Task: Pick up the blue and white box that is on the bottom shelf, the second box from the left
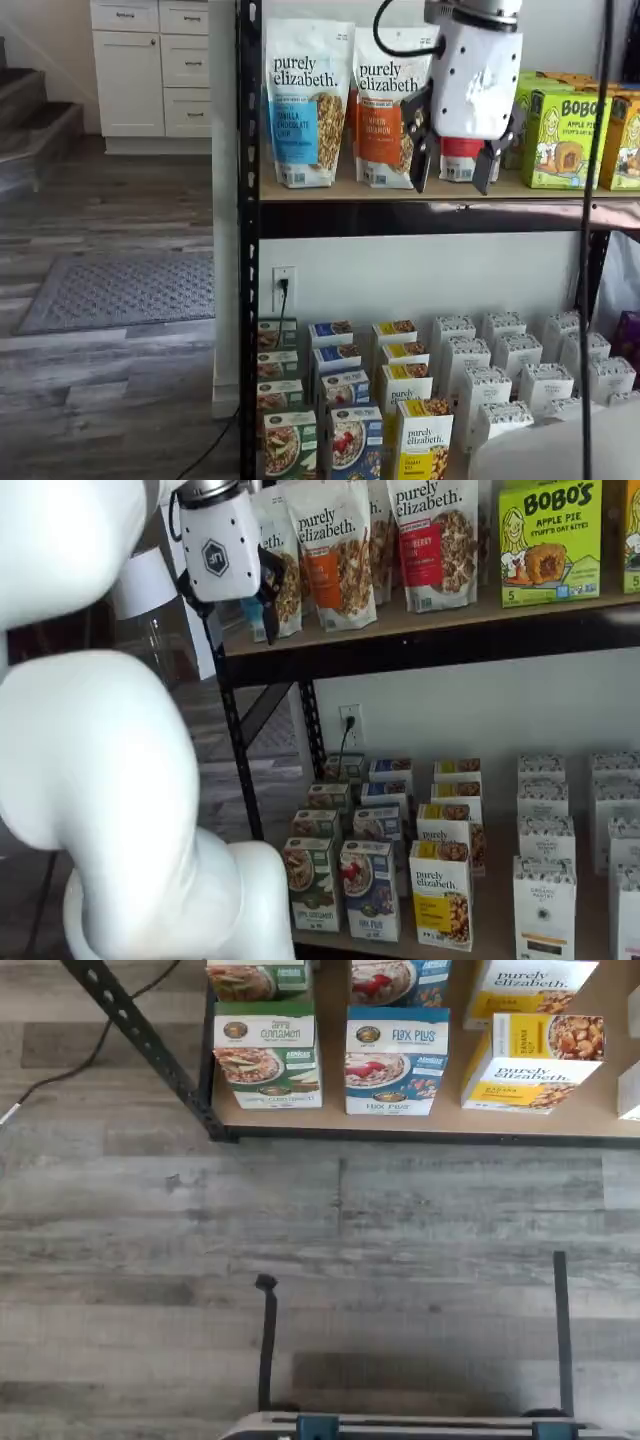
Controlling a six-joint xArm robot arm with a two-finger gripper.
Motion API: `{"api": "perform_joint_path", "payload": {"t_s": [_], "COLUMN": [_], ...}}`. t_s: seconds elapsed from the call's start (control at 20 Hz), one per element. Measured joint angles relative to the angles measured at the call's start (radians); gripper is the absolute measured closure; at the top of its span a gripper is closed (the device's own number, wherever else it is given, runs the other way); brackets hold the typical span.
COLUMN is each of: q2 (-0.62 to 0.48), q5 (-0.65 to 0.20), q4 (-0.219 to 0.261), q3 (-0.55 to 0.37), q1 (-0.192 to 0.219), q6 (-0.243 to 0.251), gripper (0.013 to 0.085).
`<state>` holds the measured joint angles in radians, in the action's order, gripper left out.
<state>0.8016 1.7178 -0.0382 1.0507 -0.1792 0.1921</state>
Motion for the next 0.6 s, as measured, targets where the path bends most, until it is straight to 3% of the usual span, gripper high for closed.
{"api": "perform_joint_path", "payload": {"t_s": [0.6], "q2": [0.016], "q5": [-0.166], "q4": [0.04], "q3": [-0.161], "q1": [-0.024], "q6": [0.019], "gripper": [0.013]}}
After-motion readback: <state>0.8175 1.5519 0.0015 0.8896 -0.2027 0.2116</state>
